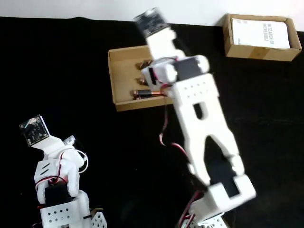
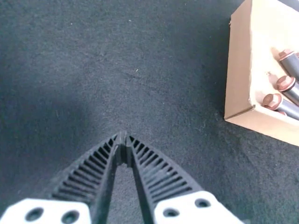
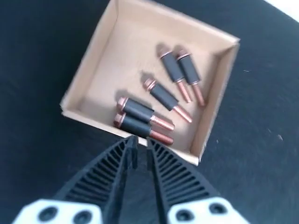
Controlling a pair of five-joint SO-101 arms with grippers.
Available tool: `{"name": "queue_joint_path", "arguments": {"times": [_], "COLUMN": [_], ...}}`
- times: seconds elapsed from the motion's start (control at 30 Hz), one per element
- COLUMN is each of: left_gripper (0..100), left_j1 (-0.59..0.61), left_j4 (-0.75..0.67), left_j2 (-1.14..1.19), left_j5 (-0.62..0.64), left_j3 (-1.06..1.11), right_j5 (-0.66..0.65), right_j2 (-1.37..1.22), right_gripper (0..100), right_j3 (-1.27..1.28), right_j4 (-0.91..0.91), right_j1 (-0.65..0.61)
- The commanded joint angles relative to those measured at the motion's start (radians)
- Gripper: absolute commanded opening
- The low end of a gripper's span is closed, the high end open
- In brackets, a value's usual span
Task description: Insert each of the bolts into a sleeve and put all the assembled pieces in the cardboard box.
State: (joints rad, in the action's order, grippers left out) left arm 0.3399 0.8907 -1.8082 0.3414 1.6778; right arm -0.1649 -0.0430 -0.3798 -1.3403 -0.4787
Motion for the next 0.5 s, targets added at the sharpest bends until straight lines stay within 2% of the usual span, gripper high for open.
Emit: {"name": "queue_joint_path", "arguments": {"times": [0.0, 0.33, 0.47], "left_gripper": [1, 1, 1], "left_j1": [-0.019, -0.065, -0.139], "left_j4": [0.002, 0.066, 0.13], "left_j2": [-0.005, -0.005, -0.005], "left_j5": [-0.008, -0.009, -0.04], "left_j3": [0.018, 0.018, 0.018], "right_j5": [0.106, 0.255, 0.334], "right_j2": [0.213, 0.602, 0.73], "right_gripper": [0.7, 0.7, 0.7], "right_j3": [-0.041, -0.036, 0.007], "right_j4": [-0.067, -0.358, -0.424], "right_j1": [0.019, 0.019, 0.031]}}
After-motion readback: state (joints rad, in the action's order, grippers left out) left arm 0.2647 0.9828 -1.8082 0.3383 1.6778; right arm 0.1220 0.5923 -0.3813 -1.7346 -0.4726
